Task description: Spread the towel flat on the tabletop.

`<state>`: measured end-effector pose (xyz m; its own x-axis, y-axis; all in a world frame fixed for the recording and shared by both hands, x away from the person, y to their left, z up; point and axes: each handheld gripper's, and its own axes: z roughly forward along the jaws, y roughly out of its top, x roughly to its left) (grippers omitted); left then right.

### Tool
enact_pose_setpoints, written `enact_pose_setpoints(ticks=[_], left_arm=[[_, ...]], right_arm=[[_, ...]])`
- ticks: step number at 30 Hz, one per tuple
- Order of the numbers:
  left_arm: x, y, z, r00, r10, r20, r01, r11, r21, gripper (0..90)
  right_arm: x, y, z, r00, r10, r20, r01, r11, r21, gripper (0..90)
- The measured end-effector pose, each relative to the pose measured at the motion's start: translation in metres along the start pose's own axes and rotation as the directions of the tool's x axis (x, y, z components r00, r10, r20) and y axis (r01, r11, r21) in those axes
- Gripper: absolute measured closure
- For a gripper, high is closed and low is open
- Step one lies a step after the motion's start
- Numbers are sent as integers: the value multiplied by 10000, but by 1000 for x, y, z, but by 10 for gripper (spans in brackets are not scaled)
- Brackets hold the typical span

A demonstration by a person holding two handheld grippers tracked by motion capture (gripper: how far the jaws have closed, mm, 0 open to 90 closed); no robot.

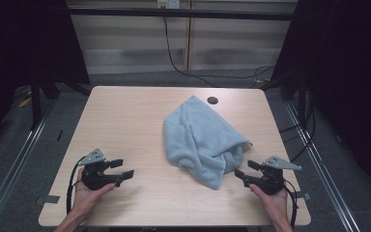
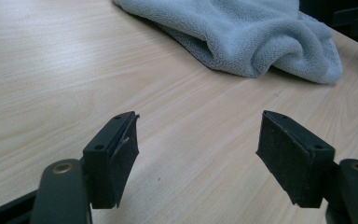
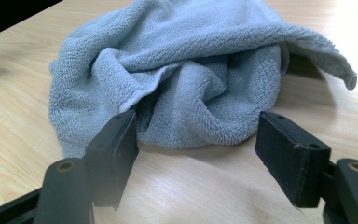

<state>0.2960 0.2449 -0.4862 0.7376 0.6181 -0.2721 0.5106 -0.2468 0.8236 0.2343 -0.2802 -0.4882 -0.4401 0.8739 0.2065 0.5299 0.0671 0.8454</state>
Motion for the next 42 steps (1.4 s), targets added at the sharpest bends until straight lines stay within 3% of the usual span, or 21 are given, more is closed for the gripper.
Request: enact_pose_setpoints(ticks=[5, 12, 20, 25, 30, 35, 37, 40, 42], left_arm=[[2, 0, 2, 9999, -93, 145, 92, 9999, 83, 283], [1, -1, 6, 9998, -133, 116, 130, 9996, 232, 247], [-5, -1, 6, 9997, 192, 144, -197, 9990, 394, 264], [-2, 0, 10, 9998, 178, 69, -182, 9985, 507, 269], [-2, 0, 10, 9999, 138, 22, -139, 9988, 479, 270], [-2, 0, 8, 9998, 189, 6, -190, 9988, 449, 272], [-1, 0, 8, 9999, 160, 14, -160, 9990, 414, 273], [1, 1, 9, 10000, 65, -33, -64, 9993, 361, 274], [2, 3, 9, 10000, -7, -58, 9, 9997, 262, 276]], right_arm=[[2, 0, 2, 9995, -265, 143, 258, 9986, 454, 273], [3, 8, 6, 9990, -65, -445, 89, 9986, 527, 327], [25, 23, 13, 9901, -692, -1218, 790, 9939, 771, 376], [31, 35, 32, 9769, -1085, -1842, 1307, 9850, 1125, 447], [31, 52, 54, 9749, -1066, -1957, 1275, 9870, 976, 447], [30, 43, 90, 9805, -1360, -1416, 1631, 9658, 2017, 329], [33, 39, 95, 9778, -1756, -1142, 1959, 9595, 2026, 335], [40, 37, 102, 9716, -2131, -1029, 2319, 9441, 2344, 476], [43, 35, 106, 9705, -1944, -1424, 2246, 9438, 2423, 575]])
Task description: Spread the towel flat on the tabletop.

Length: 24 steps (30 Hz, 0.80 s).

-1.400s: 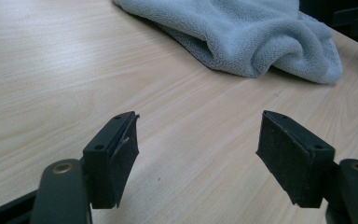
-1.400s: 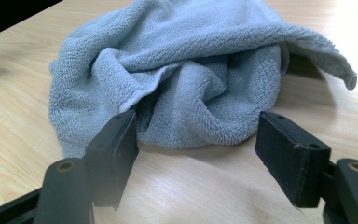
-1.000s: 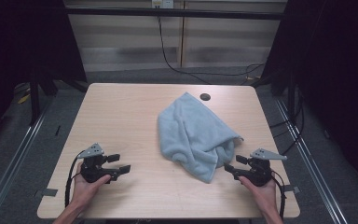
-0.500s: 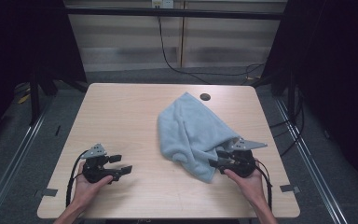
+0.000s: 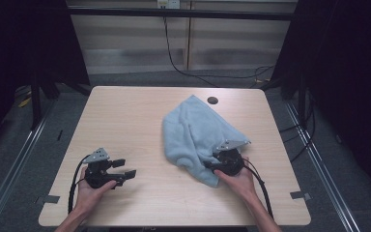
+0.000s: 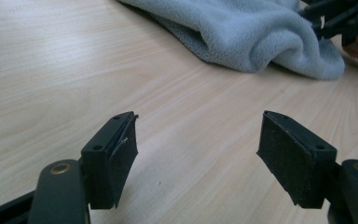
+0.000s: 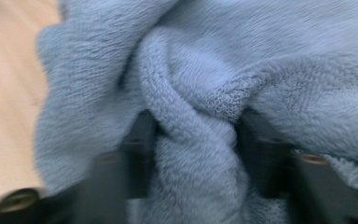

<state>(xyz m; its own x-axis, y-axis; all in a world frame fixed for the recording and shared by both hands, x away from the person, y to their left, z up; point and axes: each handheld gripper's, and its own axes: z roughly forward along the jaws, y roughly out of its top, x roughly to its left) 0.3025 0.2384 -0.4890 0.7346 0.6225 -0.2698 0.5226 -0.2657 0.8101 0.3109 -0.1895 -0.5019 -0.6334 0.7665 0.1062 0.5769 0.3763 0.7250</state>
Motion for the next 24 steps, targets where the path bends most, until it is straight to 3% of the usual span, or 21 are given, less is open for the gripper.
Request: enact_pose_setpoints(ticks=[3, 9, 13, 15, 19, 21, 24], left_arm=[[-1, 4, 0, 10000, 46, -72, -47, 9999, -125, 279], [-6, 12, -1, 9996, 276, 36, -275, 9990, -366, 287], [-9, 12, -4, 9995, 291, 88, -287, 9986, -440, 290], [-10, 12, -6, 9995, 290, 113, -284, 9984, -480, 298], [-10, 14, -9, 9994, 235, 255, -220, 9981, -572, 332], [-12, 15, -10, 9985, 325, 429, -297, 9975, -643, 377], [-14, 21, -7, 9978, 452, 476, -421, 9971, -629, 421]], right_arm=[[5, 2, 5, 9992, 136, -373, -139, 9999, -91, 665], [34, 12, 24, 9923, -215, -1216, 191, 9996, -210, 693], [61, 19, 37, 9780, -607, -1996, 577, 9981, -212, 691], [76, 20, 41, 9666, -755, -2448, 705, 9971, -290, 685], [98, 22, 39, 9503, -1164, -2888, 1087, 9932, -426, 560], [97, 23, 30, 9468, -822, -3111, 659, 9959, -627, 459], [86, 23, 5, 9576, -596, -2819, 323, 9944, -1007, 401]])
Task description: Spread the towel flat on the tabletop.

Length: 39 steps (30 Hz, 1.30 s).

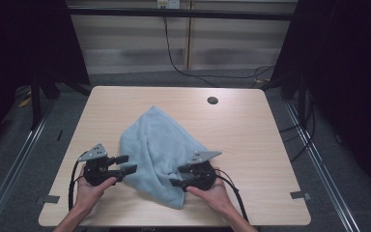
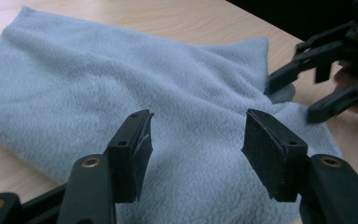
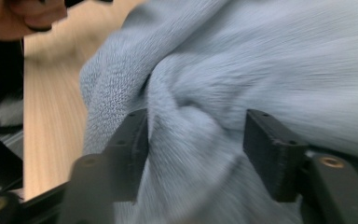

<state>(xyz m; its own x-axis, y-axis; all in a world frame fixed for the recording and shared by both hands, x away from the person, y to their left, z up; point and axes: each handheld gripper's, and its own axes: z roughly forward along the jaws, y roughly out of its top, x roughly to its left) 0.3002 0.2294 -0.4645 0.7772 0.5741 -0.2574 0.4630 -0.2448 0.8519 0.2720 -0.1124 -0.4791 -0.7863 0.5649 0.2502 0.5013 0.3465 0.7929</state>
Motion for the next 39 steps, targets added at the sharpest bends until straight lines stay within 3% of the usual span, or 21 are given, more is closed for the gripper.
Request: enact_pose_setpoints(ticks=[2, 5, 8, 10, 13, 15, 17, 19, 21, 24, 28, 32, 34, 36, 37, 38, 39], left_arm=[[-2, 5, 6, 10000, 45, 73, -46, 10000, 46, 445], [-7, 16, 18, 9992, 295, 277, -302, 9993, 220, 474], [-13, 28, 36, 9967, 457, 664, -479, 9983, 321, 521], [-18, 32, 53, 9945, 516, 911, -566, 9970, 535, 524], [-23, 29, 76, 9930, 492, 1073, -605, 9926, 1052, 482], [-22, 21, 85, 9936, 717, 872, -844, 9848, 1518, 474], [-18, 13, 88, 9953, 706, 661, -815, 9804, 1794, 478], [-11, 8, 88, 9962, 595, 640, -717, 9752, 2092, 503], [-5, 4, 85, 9977, 447, 511, -548, 9747, 2168, 521], [-2, 4, 78, 9972, 425, 611, -541, 9775, 2038, 539], [-8, 12, 70, 9930, 446, 1098, -588, 9899, 1292, 473], [-22, 19, 78, 9851, 800, 1523, -948, 9912, 928, 350], [-29, 19, 86, 9790, 945, 1809, -1167, 9863, 1164, 310], [-35, 18, 94, 9777, 1244, 1692, -1502, 9773, 1495, 331], [-36, 16, 97, 9757, 1424, 1664, -1704, 9709, 1681, 408], [-38, 15, 99, 9735, 1615, 1621, -1895, 9660, 1759, 559], [-39, 15, 99, 9734, 1820, 1394, -2072, 9587, 1950, 636]], right_arm=[[-6, -1, -22, 9995, 171, 264, -161, 9991, -382, 398], [-22, -10, -50, 9936, 580, 965, -532, 9973, -509, 423], [-39, -24, -59, 9856, 901, 1432, -876, 9959, -240, 409], [-46, -28, -56, 9812, 1099, 1587, -1099, 9939, -85, 370], [-54, -24, -41, 9827, 972, 1576, -999, 9950, 95, 348], [-57, -19, -31, 9804, 661, 1856, -705, 9974, 170, 352], [-62, -16, -20, 9794, 771, 1865, -821, 9964, 195, 356], [-64, -14, -7, 9786, 576, 1976, -704, 9958, 583, 415], [-64, -14, 1, 9735, 345, 2261, -520, 9961, 717, 601], [-62, -12, 2, 9817, 443, 1854, -516, 9981, 348, 841], [-53, -1, -7, 9888, 587, 1373, -525, 9974, -486, 859], [-50, 4, -8, 9906, 602, 1225, -513, 9959, -739, 859], [-49, 5, -9, 9906, 647, 1209, -555, 9954, -782, 859], [-48, 6, -11, 9917, 610, 1128, -515, 9950, -851, 859], [-47, 6, -12, 9925, 602, 1063, -506, 9946, -907, 859], [-46, 8, -13, 9932, 589, 1008, -497, 9946, -915, 859], [-45, 9, -14, 9935, 537, 1001, -444, 9946, -934, 859]])
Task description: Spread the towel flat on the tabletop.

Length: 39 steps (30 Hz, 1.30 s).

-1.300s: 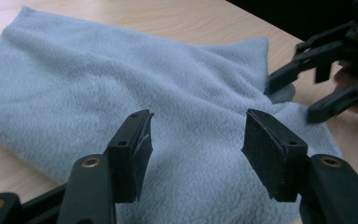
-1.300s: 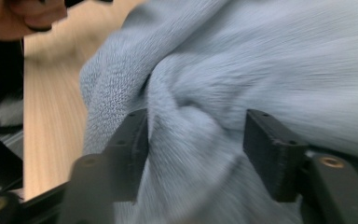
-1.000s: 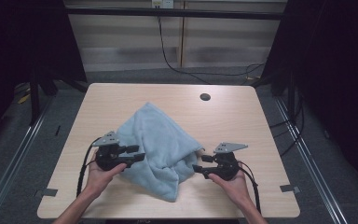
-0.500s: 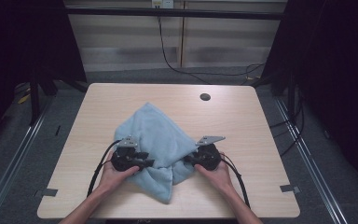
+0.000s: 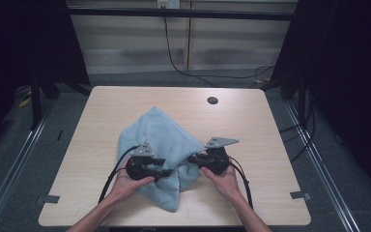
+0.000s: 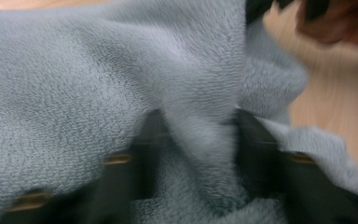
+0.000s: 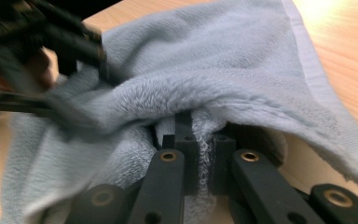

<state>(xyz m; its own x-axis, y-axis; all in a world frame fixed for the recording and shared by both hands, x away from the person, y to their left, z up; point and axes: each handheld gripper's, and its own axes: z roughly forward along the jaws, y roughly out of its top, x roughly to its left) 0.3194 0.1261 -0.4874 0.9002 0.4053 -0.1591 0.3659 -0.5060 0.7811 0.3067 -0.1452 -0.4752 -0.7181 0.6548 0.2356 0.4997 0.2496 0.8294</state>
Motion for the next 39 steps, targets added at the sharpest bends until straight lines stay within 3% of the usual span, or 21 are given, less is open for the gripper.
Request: enact_pose_setpoints(ticks=[3, 4, 6, 8, 13, 15, 18, 19, 22, 23, 24, 26, 27, 29, 31, 32, 34, 35, 37, 39], left_arm=[[5, 1, -13, 9984, -553, -83, 547, 9970, -538, 807], [9, 2, -20, 9967, -818, -8, 814, 9927, -891, 820], [14, 5, -37, 9944, -955, -455, 876, 9846, -1512, 822], [24, 7, -57, 9903, -1284, -539, 1152, 9728, -2010, 827], [46, 0, -97, 9686, -2273, -1004, 1843, 9281, -3235, 831], [53, -4, -108, 9516, -2843, -1163, 2222, 8985, -3785, 831], [62, -9, -126, 9283, -3373, -1566, 2427, 8685, -4322, 832], [65, -10, -133, 9237, -3478, -1606, 2453, 8590, -4494, 832], [72, -15, -156, 9052, -3885, -1720, 2554, 8210, -5107, 836], [75, -16, -161, 9059, -3925, -1591, 2590, 8106, -5252, 836], [75, -16, -165, 9067, -3906, -1590, 2545, 8075, -5321, 835], [71, -12, -168, 9091, -3825, -1653, 2425, 8083, -5365, 835], [68, -10, -167, 9130, -3733, -1649, 2344, 8104, -5369, 835], [62, -11, -165, 9222, -3548, -1541, 2292, 8221, -5212, 834], [54, -18, -163, 9289, -3364, -1545, 2249, 8443, -4863, 833], [50, -25, -161, 9322, -3279, -1532, 2264, 8586, -4599, 831], [40, -41, -151, 9415, -2963, -1605, 2198, 9010, -3740, 821], [36, -50, -146, 9459, -2868, -1519, 2220, 9133, -3415, 816], [30, -65, -139, 9464, -3066, -1018, 2601, 9101, -3226, 791], [25, -71, -134, 9474, -3090, -832, 2722, 9150, -2976, 738]], right_arm=[[2, 3, -4, 9999, -117, 103, 118, 9999, -68, 859], [1, 4, -6, 9998, -88, 204, 90, 9999, -111, 859], [-3, 6, -12, 9992, -9, 401, 18, 9997, -235, 859], [-9, 8, -19, 9977, 105, 675, -77, 9991, -407, 859], [-27, 18, -45, 9850, 442, 1669, -272, 9943, -1028, 859], [-37, 24, -59, 9713, 786, 2246, -476, 9890, -1400, 859], [-52, 33, -80, 9505, 1147, 2887, -608, 9800, -1893, 860], [-56, 37, -87, 9445, 1203, 3057, -588, 9774, -2030, 860], [-68, 46, -112, 9223, 1696, 3472, -764, 9608, -2664, 860], [-72, 49, -120, 9189, 1791, 3515, -775, 9556, -2842, 860], [-74, 53, -126, 9152, 1801, 3605, -710, 9526, -2957, 858], [-74, 63, -135, 9173, 1675, 3611, -521, 9499, -3082, 857], [-71, 67, -136, 9087, 1548, 3877, -320, 9518, -3050, 858], [-65, 71, -139, 9087, 1549, 3877, -275, 9488, -3147, 857], [-61, 66, -141, 9125, 1627, 3754, -397, 9484, -3145, 854], [-57, 59, -141, 9155, 1550, 3712, -394, 9529, -3008, 850], [-51, 39, -142, 9179, 1286, 3755, -326, 9673, -2514, 830], [-50, 26, -142, 9206, 1306, 3679, -473, 9728, -2269, 820], [-47, -2, -141, 9183, 1286, 3745, -625, 9810, -1835, 790], [-44, -29, -137, 9229, 1611, 3497, -1167, 9825, -1449, 760]])
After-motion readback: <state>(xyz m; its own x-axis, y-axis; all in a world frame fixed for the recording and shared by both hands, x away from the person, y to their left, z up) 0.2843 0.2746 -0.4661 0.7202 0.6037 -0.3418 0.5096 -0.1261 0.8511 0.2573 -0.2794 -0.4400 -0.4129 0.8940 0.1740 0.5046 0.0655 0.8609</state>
